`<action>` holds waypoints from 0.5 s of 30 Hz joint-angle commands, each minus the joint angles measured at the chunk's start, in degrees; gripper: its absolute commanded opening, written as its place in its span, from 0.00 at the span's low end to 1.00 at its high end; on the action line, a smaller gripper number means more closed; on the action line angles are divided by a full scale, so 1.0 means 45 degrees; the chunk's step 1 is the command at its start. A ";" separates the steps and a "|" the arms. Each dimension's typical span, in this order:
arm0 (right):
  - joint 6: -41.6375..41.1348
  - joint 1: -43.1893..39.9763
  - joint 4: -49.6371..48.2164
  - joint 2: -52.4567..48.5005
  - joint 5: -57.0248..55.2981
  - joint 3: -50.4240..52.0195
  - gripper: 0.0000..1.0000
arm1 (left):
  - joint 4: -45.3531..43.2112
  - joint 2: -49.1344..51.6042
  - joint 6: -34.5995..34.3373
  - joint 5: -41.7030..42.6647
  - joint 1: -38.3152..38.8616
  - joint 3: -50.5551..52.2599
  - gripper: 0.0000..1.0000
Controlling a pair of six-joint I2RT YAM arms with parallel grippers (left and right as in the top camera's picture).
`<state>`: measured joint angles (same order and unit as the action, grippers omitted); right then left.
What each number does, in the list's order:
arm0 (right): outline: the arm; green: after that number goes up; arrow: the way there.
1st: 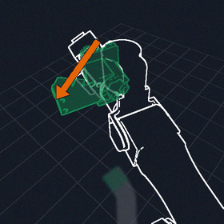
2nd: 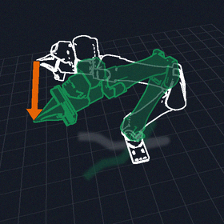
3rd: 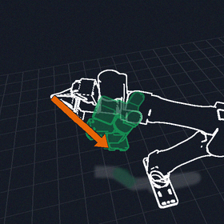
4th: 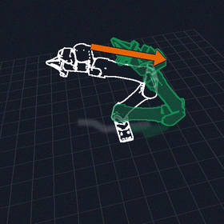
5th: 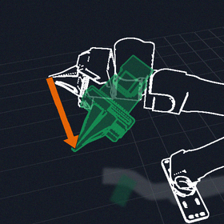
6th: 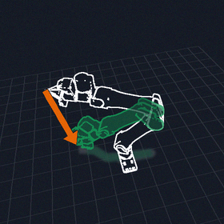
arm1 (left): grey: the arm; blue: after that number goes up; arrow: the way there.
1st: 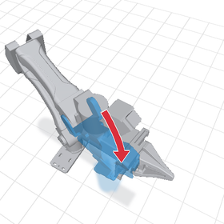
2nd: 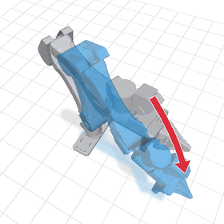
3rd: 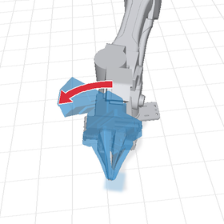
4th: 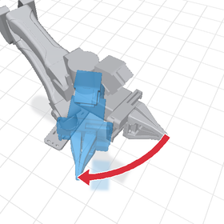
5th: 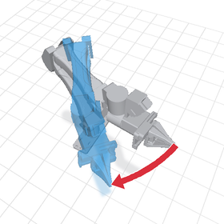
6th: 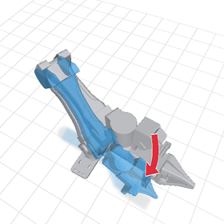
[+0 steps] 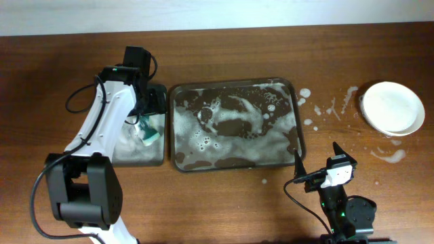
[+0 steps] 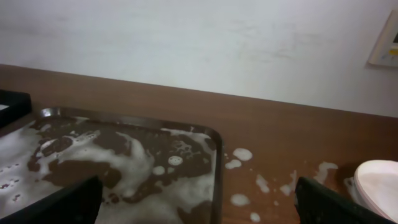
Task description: Clean dirty plates on tray and stack at the side
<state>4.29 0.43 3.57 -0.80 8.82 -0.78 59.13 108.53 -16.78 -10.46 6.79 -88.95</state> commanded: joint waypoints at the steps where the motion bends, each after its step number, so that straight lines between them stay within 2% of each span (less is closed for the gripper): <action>1: -0.0049 0.0107 0.0019 0.0097 -0.0107 0.0102 0.98 | 0.0015 -0.0165 0.0019 0.0083 0.0039 -0.0160 0.99; 15: -0.0049 0.0107 0.0019 0.0097 -0.0107 0.0102 0.99 | 0.0015 -0.0165 0.0029 -0.0175 0.0039 -0.0160 0.99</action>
<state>4.29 0.43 3.57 -0.80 8.82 -0.78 59.13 108.53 -16.75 -10.46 6.79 -88.95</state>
